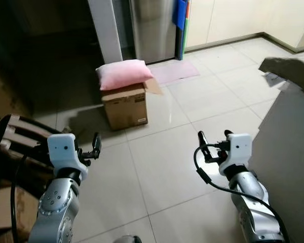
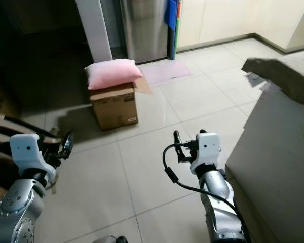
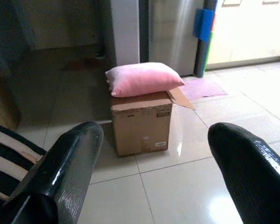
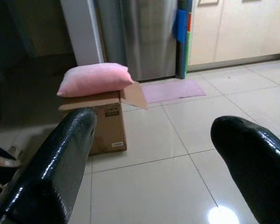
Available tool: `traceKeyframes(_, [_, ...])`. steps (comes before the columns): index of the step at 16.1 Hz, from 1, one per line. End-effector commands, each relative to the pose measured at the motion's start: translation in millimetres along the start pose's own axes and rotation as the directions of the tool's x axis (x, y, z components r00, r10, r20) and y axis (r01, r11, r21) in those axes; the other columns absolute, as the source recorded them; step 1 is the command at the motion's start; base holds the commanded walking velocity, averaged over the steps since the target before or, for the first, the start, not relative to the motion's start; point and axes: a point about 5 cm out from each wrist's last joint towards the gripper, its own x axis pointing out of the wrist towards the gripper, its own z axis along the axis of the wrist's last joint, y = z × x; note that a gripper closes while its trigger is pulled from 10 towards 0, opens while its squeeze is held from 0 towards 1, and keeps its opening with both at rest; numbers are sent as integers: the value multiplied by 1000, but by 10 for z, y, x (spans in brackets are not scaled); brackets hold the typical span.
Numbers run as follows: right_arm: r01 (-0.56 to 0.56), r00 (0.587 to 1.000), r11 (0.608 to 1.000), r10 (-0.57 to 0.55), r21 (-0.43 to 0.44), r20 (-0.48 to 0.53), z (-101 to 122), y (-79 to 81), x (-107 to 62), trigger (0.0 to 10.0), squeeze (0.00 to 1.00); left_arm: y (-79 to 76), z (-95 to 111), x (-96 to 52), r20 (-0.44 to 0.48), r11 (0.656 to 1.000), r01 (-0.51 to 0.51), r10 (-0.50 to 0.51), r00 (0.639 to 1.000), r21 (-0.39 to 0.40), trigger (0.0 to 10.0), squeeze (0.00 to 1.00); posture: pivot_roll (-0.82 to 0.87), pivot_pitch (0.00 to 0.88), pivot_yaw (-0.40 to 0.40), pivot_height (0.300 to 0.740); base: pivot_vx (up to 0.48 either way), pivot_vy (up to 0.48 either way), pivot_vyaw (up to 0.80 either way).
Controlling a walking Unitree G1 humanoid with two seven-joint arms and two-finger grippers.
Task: Setting the table
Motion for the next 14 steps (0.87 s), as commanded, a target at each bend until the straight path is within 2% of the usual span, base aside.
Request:
traceKeyframes(1, [-8, 1000, 1000, 8, 4, -10, -3, 6, 2, 10000, 0, 12, -6, 5, 0, 1000, -3, 3, 1000, 6, 10000, 0, -120, 31, 97, 740, 0, 0, -600])
traceKeyframes(12, [-9, 1000, 1000, 9, 4, -25, -48, 4, -34, 10000, 0, 36, -19, 26, -5, 1000, 5, -5, 1000, 0, 10000, 0, -121, 35, 100, 740, 0, 0, -631])
traceKeyframes(14, [-11, 1000, 1000, 11, -22, -17, -43, 14, -42, 10000, 0, 58, -14, 49, -2, 1000, -2, 2, 1000, 8, 10000, 0, -123, 37, 101, 740, 0, 0, -638])
